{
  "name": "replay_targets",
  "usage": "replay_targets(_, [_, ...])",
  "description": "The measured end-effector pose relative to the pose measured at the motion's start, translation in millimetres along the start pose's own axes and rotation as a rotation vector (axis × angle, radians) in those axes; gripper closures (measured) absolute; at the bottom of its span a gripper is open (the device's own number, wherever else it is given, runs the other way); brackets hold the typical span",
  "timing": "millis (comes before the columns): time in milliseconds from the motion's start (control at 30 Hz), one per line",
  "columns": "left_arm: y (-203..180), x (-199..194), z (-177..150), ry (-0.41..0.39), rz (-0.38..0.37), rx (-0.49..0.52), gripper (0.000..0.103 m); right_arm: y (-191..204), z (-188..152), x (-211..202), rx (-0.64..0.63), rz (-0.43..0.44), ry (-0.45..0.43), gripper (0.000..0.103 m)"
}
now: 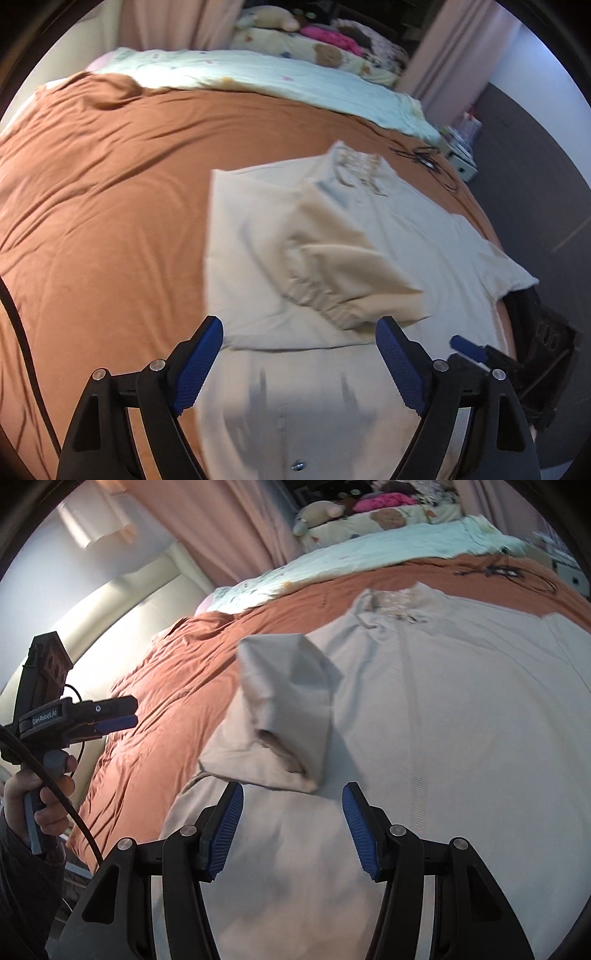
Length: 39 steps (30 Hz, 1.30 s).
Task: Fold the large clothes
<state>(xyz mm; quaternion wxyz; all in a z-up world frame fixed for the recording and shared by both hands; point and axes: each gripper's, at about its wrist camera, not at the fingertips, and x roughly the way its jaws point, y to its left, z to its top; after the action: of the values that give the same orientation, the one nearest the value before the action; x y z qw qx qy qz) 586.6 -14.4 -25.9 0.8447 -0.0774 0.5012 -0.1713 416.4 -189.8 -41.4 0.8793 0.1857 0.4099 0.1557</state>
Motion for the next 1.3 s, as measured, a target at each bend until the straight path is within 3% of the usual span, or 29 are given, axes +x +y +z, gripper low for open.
replay_targets(300, [67.4,-2.4,-37.8,-0.003,0.034,-0.080,0.018,48.2,42.4,70.9,-0.091,0.028,0.059,0.049])
replay_targets(400, [80.5,1.6,-46.8,0.010,0.030,-0.103,0.024,52.4,58.9,99.7,-0.099,-0.008,0.079,0.049])
replay_targets(500, [91.9,3.8,-54.8,0.015,0.029,-0.113,0.027,53.2,70.5,121.4,-0.112,-0.096,0.084,0.049])
replay_targets(767, [97.7,23.2,-61.1,0.025,0.013,-0.104,0.030,-13.9,80.1,131.2,0.034,-0.392,0.097,0.049])
replay_targets(900, [98.4,36.6,-62.7,0.037,0.003,-0.111,0.031,-20.9,76.0,125.2,0.031,-0.426,0.107,0.049])
replay_targets(1067, [98.1,47.7,-66.0,0.047,0.000,-0.113,0.031,10.4,70.2,125.3,-0.112,-0.408,0.103,0.048])
replay_targets(1133, [98.8,50.2,-67.0,0.051,0.000,-0.116,0.031,26.4,64.8,133.3,-0.171,-0.387,0.114,0.031])
replay_targets(1300, [102.3,53.8,-72.1,0.065,0.011,-0.115,0.031,19.4,61.8,172.4,-0.164,-0.456,0.171,0.030])
